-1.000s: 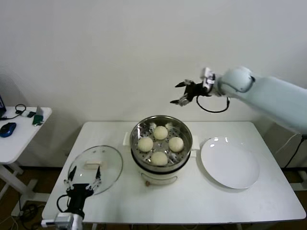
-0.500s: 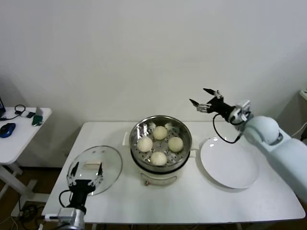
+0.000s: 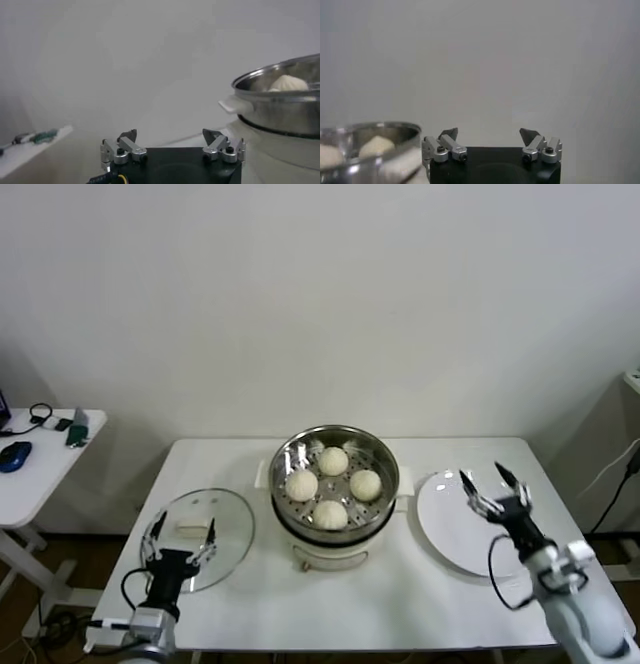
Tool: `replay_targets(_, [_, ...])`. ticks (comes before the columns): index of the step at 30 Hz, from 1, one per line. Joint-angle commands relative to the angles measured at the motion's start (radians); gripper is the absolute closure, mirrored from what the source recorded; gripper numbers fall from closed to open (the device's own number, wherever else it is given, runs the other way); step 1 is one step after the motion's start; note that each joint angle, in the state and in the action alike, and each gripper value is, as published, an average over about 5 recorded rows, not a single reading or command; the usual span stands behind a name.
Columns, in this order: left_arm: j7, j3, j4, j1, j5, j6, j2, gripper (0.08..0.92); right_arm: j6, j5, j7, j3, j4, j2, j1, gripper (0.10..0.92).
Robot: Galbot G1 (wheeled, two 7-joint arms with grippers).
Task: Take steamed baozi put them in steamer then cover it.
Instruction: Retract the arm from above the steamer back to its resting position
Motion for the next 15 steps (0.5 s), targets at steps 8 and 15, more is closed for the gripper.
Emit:
replay_targets(8, [-0.39,-0.014,0.278,-0.003,1.022,-0.048,0.084,0.177,0.142,-0.07,0.067,0.081,0.008,0.229,-0.297,0.203])
replay_targets(15, [-0.402,0.004,0.398,-0.074,1.085,-0.062,0.085,0.177,0.156,-0.096,0.082,0.041,-0.012,0.254,-0.308,0.203])
